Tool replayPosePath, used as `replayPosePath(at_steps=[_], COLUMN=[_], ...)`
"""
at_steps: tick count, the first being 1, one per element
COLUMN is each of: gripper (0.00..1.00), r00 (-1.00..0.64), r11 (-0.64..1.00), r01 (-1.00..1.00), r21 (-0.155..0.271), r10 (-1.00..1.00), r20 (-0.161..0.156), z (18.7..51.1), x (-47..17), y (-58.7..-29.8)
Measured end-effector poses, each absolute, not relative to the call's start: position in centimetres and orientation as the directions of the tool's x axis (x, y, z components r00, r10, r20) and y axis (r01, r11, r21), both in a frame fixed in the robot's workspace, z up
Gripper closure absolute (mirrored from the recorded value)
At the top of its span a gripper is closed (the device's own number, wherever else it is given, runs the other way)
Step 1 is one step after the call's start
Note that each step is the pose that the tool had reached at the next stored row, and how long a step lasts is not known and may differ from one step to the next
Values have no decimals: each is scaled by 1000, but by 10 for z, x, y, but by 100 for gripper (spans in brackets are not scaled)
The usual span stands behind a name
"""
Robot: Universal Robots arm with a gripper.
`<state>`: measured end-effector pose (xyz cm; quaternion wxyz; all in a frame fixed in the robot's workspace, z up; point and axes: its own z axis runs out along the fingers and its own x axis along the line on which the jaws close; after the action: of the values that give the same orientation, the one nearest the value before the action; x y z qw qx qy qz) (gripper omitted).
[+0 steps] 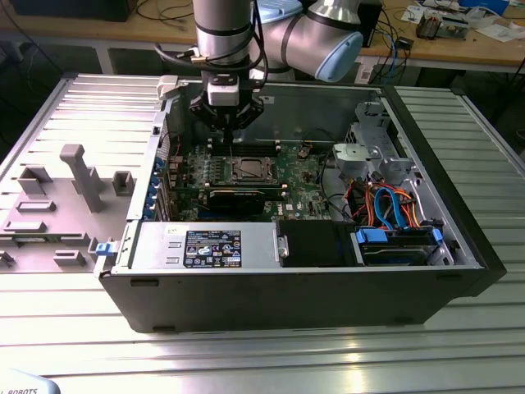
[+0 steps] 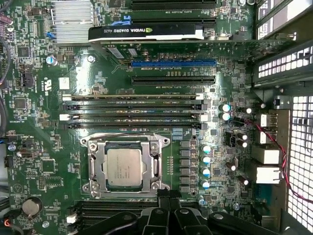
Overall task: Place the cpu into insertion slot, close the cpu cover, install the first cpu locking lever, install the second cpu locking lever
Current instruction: 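Install the first cpu locking lever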
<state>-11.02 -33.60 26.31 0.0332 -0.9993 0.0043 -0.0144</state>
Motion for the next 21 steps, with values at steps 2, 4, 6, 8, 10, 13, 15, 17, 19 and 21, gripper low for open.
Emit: replayPosePath(at_steps=[2,4,6,8,10,13,15,17,19,21], gripper=[89,89,89,89,89,89,89,89,89,89], r00=[1000,1000,1000,1000,1000,1000,1000,999,999,999], r11=[-998,-998,-998,-998,-998,-998,-998,-998,-998,-998], r01=[-8,-8,-8,-8,-8,-6,5,40,47,48], r21=[-66,-66,-66,-66,-66,-63,-62,-55,-36,-35], r10=[-10,-10,-10,-10,-10,-8,4,39,46,47], r20=[29,29,29,29,29,29,28,28,27,27], z=[263,263,263,263,263,263,262,262,262,262], x=[-110,-110,-110,-110,-112,-117,-118,-118,-118,-118], y=[-336,-336,-336,-336,-336,-335,-333,-332,-331,-331])
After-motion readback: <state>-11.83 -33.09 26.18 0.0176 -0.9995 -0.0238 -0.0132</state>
